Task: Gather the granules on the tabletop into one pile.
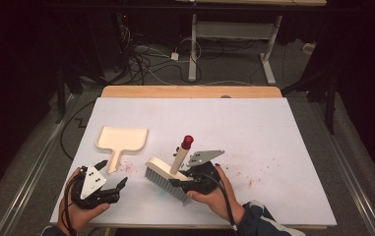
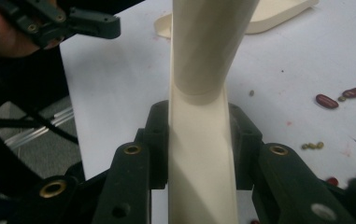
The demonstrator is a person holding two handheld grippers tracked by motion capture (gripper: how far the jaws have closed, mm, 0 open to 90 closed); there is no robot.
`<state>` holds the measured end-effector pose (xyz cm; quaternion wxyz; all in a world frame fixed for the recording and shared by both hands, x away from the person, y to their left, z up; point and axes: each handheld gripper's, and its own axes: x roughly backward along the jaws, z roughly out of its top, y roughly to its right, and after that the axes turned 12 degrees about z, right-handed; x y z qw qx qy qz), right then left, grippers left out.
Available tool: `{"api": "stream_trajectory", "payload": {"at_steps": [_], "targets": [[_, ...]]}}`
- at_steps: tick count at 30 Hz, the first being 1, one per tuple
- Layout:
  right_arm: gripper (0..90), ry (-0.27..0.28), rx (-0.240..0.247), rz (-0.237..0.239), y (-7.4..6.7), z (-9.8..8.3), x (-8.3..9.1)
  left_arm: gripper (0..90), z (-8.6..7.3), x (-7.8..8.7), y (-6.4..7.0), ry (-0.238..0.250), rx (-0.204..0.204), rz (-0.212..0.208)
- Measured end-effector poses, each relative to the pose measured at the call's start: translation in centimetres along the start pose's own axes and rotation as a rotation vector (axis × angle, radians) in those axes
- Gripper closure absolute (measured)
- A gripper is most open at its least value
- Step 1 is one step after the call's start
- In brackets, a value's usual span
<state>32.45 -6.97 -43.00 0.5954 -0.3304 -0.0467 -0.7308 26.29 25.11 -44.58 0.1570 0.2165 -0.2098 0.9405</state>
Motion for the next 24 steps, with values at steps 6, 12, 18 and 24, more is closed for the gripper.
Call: {"api": "stream_trajectory", "payload": {"at_steps": [6,12,18,24], "targets": [[67.3,0.034,-0.009,-0.118,1.3,0.9,-1.1,18.7,0.0,-0.2,0.2,-0.008,-0.01,-0.007],[67.1,0.066,-0.129,-0.189,4.5,0.2,-0.1,18.7,-0.1,-0.5,0.6,-0.026,-0.023,-0.029],[67.1,0.07,-0.179,-0.205,5.8,-0.5,1.5,18.7,0.0,-0.6,1.0,-0.031,-0.039,-0.042],[67.1,0.087,-0.194,-0.23,6.3,-0.7,3.0,18.8,0.0,-0.7,1.2,-0.034,-0.044,-0.05]]}}
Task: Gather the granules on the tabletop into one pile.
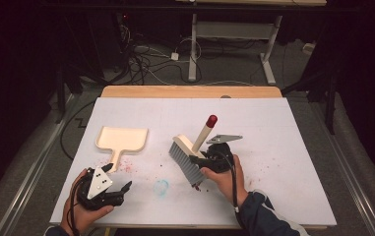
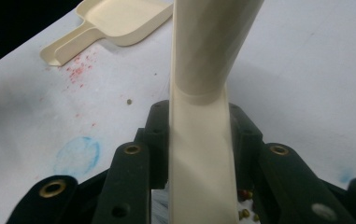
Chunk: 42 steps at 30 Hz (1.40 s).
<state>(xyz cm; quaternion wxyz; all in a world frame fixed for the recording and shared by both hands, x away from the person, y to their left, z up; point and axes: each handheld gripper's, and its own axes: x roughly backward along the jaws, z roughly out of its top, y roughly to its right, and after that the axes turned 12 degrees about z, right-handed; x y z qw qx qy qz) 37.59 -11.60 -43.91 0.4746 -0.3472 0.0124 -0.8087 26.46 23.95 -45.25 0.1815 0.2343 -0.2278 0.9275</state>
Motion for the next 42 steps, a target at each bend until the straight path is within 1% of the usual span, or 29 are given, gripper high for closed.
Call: {"api": "stream_trajectory", "payload": {"at_steps": [2,3,5,6,7,10,11,12,13,14,16,18,19,20,22,25,27,30,32,35,36,37,38,39,42], "targets": [[67.2,0.013,0.004,-0.012,0.0,0.2,0.4,18.8,0.0,0.0,0.0,0.002,0.0,0.0],[67.2,0.019,0.005,-0.011,0.0,0.4,0.6,18.7,0.0,0.0,0.0,0.003,0.001,0.0],[67.2,0.032,0.02,-0.017,-0.4,0.7,1.0,18.8,0.1,0.0,-0.1,0.006,0.002,0.001],[67.3,0.047,0.04,-0.011,-0.9,1.0,1.2,18.8,0.1,0.0,-0.1,0.007,0.004,0.003],[67.3,0.047,0.04,-0.011,-0.9,1.0,1.2,18.8,0.1,0.0,-0.1,0.007,0.006,0.004],[67.2,0.065,0.054,0.032,-2.0,1.4,1.3,18.7,0.1,0.0,-0.2,0.011,0.008,0.009],[67.2,0.067,0.059,0.053,-2.5,1.4,1.2,18.8,0.1,0.1,-0.3,0.011,0.007,0.012],[67.2,0.064,0.063,0.077,-2.9,1.5,1.0,18.7,0.1,0.2,-0.3,0.014,0.011,0.014],[67.2,0.055,0.064,0.119,-3.8,1.5,0.3,18.7,0.1,0.2,-0.4,0.016,0.014,0.015],[67.2,0.055,0.064,0.119,-3.8,1.5,0.3,18.7,0.0,0.3,-0.5,0.018,0.017,0.019],[67.2,0.033,0.047,0.179,-4.6,1.4,-0.7,18.8,0.0,0.4,-0.6,0.023,0.028,0.023],[67.3,0.01,0.05,0.202,-5.2,1.2,-1.7,18.7,0.0,0.4,-0.7,0.023,0.032,0.024],[67.2,-0.02,0.056,0.202,-5.6,1.1,-3.0,18.8,0.0,0.4,-0.7,0.023,0.032,0.024],[67.2,-0.02,0.056,0.202,-5.6,1.1,-3.0,18.8,0.0,0.4,-0.7,0.023,0.031,0.024],[67.2,-0.046,0.04,0.204,-5.5,0.9,-4.2,18.8,-0.1,0.4,-0.7,0.021,0.025,0.02],[67.2,-0.048,0.036,0.159,-5.1,1.2,-4.8,18.7,-0.1,0.3,-0.6,0.019,0.024,0.015],[67.1,-0.05,0.008,0.138,-4.3,1.3,-4.9,18.8,-0.2,0.3,-0.6,0.015,0.025,0.009],[67.0,-0.035,-0.043,0.104,-2.8,1.0,-4.5,18.8,-0.1,0.2,-0.5,0.012,0.018,0.003],[67.0,-0.023,-0.075,0.088,-1.8,0.8,-4.0,18.8,-0.1,0.2,-0.4,0.009,0.016,0.001],[67.0,0.003,-0.1,0.043,-0.6,0.7,-2.8,18.8,-0.1,0.0,-0.2,0.004,0.016,-0.003],[67.0,0.016,-0.107,0.018,-0.2,0.7,-2.2,18.8,-0.1,0.0,-0.2,0.003,0.015,-0.005],[67.0,0.023,-0.112,0.009,0.0,0.6,-2.0,18.8,-0.1,-0.1,-0.2,-0.001,0.011,-0.007],[67.0,0.029,-0.139,0.002,0.6,0.6,-1.2,18.8,-0.1,-0.2,-0.1,-0.002,0.011,-0.009],[67.0,0.029,-0.139,0.002,0.6,0.6,-1.2,18.8,0.0,-0.2,-0.1,-0.002,0.012,-0.011],[67.1,0.041,-0.145,-0.003,1.0,0.6,-0.4,18.8,0.0,-0.4,0.0,-0.01,0.002,-0.016]]}}
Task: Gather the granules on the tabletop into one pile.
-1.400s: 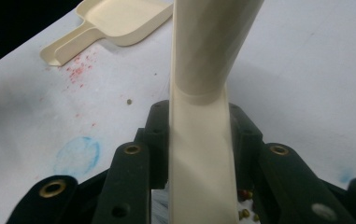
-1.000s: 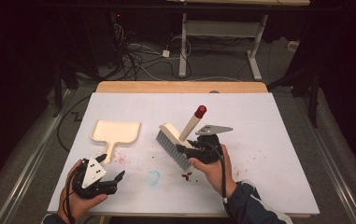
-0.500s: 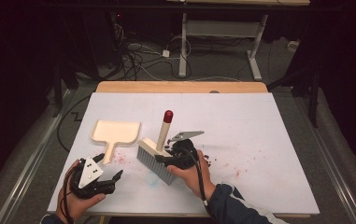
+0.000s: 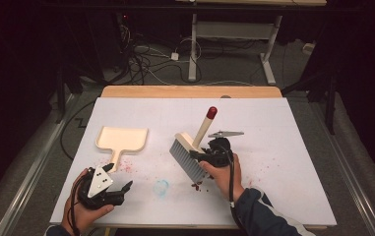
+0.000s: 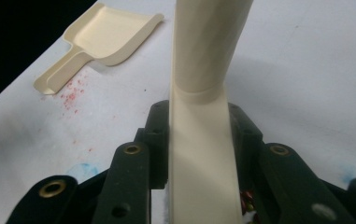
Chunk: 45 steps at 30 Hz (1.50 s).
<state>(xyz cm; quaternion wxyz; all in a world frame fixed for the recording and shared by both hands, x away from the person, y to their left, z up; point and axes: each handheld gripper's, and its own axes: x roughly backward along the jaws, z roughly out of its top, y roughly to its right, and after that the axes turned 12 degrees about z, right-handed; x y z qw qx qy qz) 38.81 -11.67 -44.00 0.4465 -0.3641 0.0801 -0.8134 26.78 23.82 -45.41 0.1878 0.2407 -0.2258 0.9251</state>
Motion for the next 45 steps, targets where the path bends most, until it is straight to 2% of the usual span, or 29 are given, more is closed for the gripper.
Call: {"api": "stream_trajectory", "payload": {"at_steps": [3,5,8,10,15,21,22,24,26,27,32,34,36,39,41,42,44,45], "targets": [[67.2,0.023,0.018,0.015,0.0,0.2,1.0,18.8,0.1,-0.1,0.1,-0.001,-0.002,-0.004],[67.2,0.049,0.054,0.032,-0.4,0.3,2.1,18.8,0.1,-0.2,0.2,0.0,-0.004,-0.005],[67.2,0.085,0.143,0.054,-1.2,0.5,3.9,18.8,0.1,-0.3,0.1,-0.005,-0.003,-0.005],[67.2,0.089,0.201,0.072,-1.9,0.6,5.1,18.8,0.1,-0.3,0.1,-0.009,-0.003,-0.003],[67.1,0.036,0.343,0.161,-3.1,0.5,8.1,18.8,0.1,-0.2,0.1,-0.004,-0.005,0.003],[67.1,-0.041,0.463,0.195,-3.4,-0.7,10.6,18.8,0.1,0.0,0.2,-0.003,-0.014,0.008],[67.1,-0.059,0.496,0.204,-3.6,-1.0,11.0,18.8,0.1,0.0,0.2,-0.003,-0.016,0.009],[67.1,-0.089,0.541,0.199,-4.0,-1.3,11.5,18.8,0.2,-0.1,0.1,0.006,-0.031,0.012],[67.1,-0.12,0.564,0.199,-4.3,-1.5,11.8,18.8,0.2,-0.1,0.2,-0.005,-0.022,0.008],[67.1,-0.138,0.589,0.214,-4.5,-1.7,11.9,18.8,0.2,-0.1,0.2,-0.005,-0.023,0.007],[67.1,-0.184,0.614,0.267,-4.6,-2.5,12.0,18.8,0.2,-0.1,0.1,0.003,-0.035,0.007],[67.2,-0.22,0.617,0.293,-4.6,-2.9,11.8,18.8,0.1,-0.1,0.1,0.003,-0.036,0.006],[67.2,-0.248,0.635,0.322,-4.4,-3.4,11.3,18.8,0.2,0.0,0.2,-0.005,-0.024,0.003],[67.1,-0.292,0.634,0.363,-4.2,-3.8,10.4,18.8,0.2,0.1,0.2,0.012,-0.036,0.007],[67.1,-0.318,0.647,0.403,-3.8,-4.0,9.6,18.8,0.2,0.0,0.2,-0.001,-0.023,0.0],[67.2,-0.326,0.651,0.409,-3.7,-4.1,9.4,18.8,0.2,-0.1,0.1,0.005,-0.032,0.003],[67.2,-0.363,0.674,0.413,-3.3,-4.3,8.5,18.8,0.1,-0.1,0.2,-0.007,-0.022,-0.003],[67.2,-0.383,0.691,0.403,-3.1,-4.3,8.0,18.8,0.2,-0.1,0.2,-0.006,-0.024,-0.004]]}}
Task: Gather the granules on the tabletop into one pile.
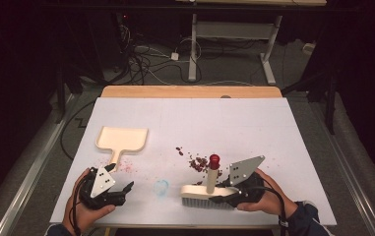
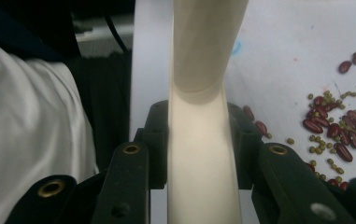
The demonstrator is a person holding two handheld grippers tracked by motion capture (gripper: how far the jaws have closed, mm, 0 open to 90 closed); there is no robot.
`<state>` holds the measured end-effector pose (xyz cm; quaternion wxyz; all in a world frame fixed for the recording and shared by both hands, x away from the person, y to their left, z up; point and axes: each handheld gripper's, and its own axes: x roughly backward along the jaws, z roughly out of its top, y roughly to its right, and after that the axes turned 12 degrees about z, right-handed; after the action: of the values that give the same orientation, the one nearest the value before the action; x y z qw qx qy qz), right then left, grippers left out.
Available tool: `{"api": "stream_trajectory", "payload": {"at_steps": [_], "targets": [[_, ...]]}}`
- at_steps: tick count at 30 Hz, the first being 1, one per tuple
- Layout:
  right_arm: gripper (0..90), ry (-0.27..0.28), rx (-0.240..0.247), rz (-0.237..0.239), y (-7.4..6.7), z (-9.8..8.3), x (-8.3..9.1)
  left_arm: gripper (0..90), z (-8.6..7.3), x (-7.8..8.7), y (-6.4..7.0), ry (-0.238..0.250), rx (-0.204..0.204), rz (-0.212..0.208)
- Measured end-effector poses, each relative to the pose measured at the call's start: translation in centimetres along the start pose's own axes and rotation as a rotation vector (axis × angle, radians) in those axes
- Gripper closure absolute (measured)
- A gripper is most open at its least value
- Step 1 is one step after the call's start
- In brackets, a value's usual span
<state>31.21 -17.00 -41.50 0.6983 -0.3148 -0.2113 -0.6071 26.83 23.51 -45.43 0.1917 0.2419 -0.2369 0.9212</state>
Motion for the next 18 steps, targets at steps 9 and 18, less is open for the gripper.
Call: {"api": "stream_trajectory", "payload": {"at_steps": [9,18], "targets": [[66.9,0.036,-0.027,0.023,4.6,-0.3,0.0,18.8,0.0,-0.2,0.2,-0.008,-0.007,-0.008],[66.4,0.047,-0.02,0.046,8.9,0.7,-0.3,19.0,0.1,-0.5,0.4,-0.017,-0.008,-0.024]]}}
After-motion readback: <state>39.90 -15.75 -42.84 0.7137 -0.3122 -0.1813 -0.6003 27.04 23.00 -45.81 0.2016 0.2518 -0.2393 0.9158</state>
